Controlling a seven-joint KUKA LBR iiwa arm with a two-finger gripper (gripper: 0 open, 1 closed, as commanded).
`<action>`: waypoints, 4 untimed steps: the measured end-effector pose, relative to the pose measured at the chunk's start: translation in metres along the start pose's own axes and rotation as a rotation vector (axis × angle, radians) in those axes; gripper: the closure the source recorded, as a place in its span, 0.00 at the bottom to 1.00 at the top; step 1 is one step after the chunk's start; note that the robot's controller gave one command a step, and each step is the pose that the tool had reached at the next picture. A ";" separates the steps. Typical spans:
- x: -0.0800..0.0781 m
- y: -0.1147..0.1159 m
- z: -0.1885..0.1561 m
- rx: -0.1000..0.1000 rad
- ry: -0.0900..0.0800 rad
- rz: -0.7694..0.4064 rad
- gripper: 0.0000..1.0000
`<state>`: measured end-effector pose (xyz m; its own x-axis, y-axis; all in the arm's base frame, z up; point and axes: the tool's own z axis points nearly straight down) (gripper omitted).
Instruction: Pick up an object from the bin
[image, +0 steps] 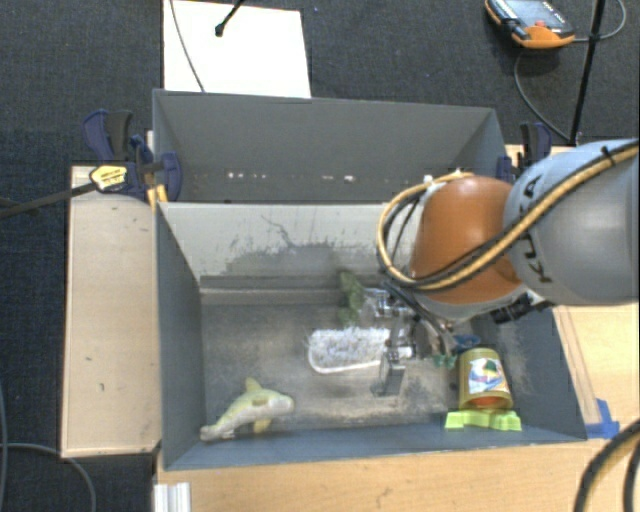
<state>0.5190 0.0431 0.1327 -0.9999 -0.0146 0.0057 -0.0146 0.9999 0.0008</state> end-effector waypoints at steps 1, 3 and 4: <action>-0.002 0.000 -0.005 0.000 -0.008 0.003 1.00; 0.010 -0.003 -0.028 0.001 -0.007 -0.037 1.00; -0.012 -0.030 -0.053 0.000 -0.008 -0.016 0.00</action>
Offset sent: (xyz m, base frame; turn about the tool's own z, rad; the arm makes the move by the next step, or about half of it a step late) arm 0.0000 0.0000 0.0000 0.0000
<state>0.5315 0.0132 0.1854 -0.9995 -0.0303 -0.0028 -0.0303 0.9995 0.0004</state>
